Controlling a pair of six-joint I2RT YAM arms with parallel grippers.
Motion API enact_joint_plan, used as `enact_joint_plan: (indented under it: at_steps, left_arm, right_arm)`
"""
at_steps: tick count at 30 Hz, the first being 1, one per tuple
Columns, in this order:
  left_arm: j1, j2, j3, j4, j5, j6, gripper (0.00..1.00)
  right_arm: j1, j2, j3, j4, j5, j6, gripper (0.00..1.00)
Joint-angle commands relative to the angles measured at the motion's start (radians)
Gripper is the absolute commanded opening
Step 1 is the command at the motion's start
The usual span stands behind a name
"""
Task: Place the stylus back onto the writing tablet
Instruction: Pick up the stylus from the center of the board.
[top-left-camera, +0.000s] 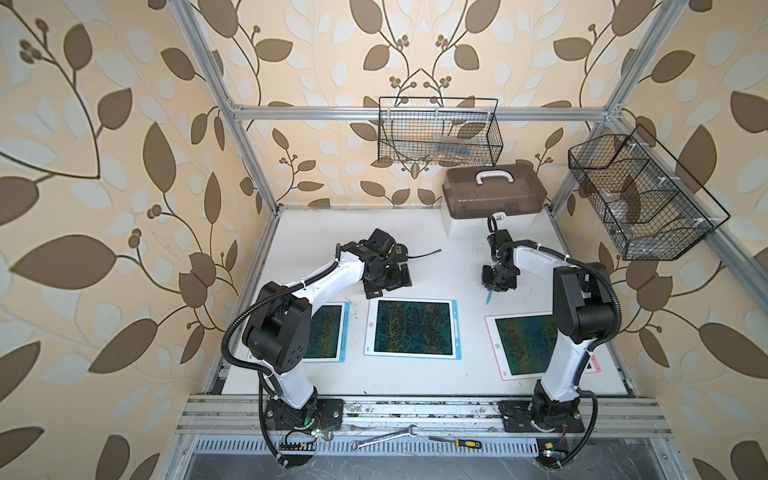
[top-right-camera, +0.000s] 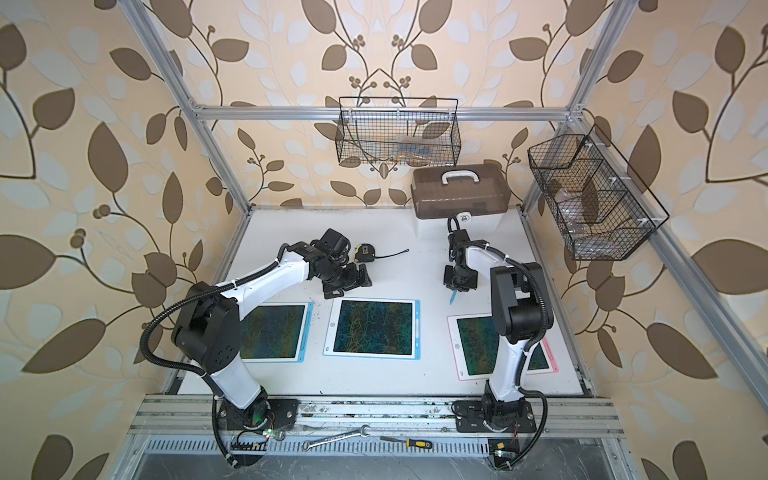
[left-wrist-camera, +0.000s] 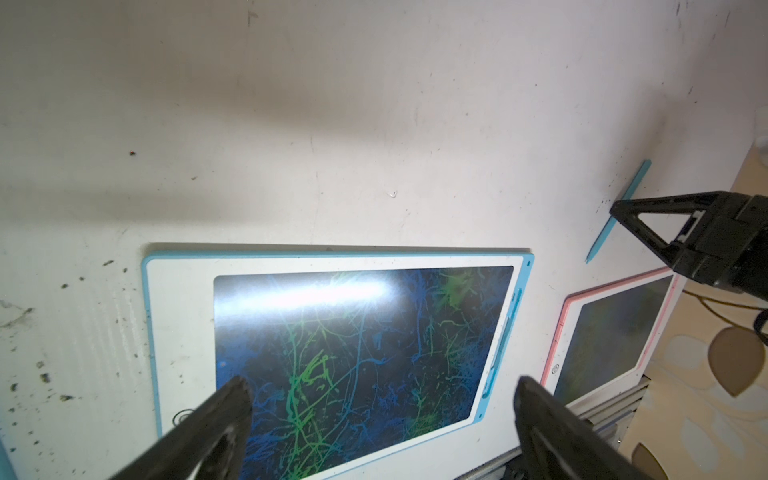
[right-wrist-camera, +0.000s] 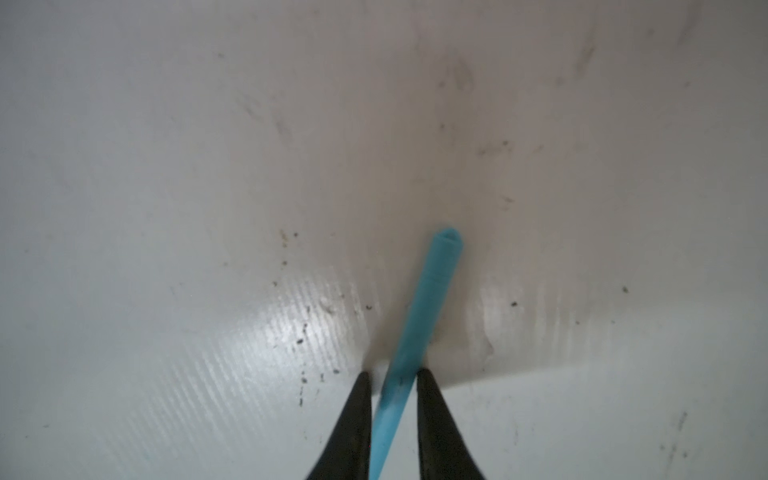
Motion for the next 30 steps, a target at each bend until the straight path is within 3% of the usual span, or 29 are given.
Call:
enact_joint_plan:
  at_steps: [1, 10, 30]
  left_arm:
    - [-0.011, -0.034, -0.001, -0.016, 0.008, 0.002, 0.99]
    - [-0.014, -0.024, 0.004, -0.011, 0.013, 0.0, 0.99]
    - [-0.015, -0.001, 0.016, -0.006, 0.018, 0.006, 0.99]
  right_arm:
    - [0.018, 0.021, -0.055, -0.009, -0.017, -0.002, 0.17]
    - [0.021, 0.031, -0.045, -0.021, -0.009, -0.014, 0.09]
    - [0.031, -0.016, -0.042, -0.036, -0.026, -0.012, 0.07]
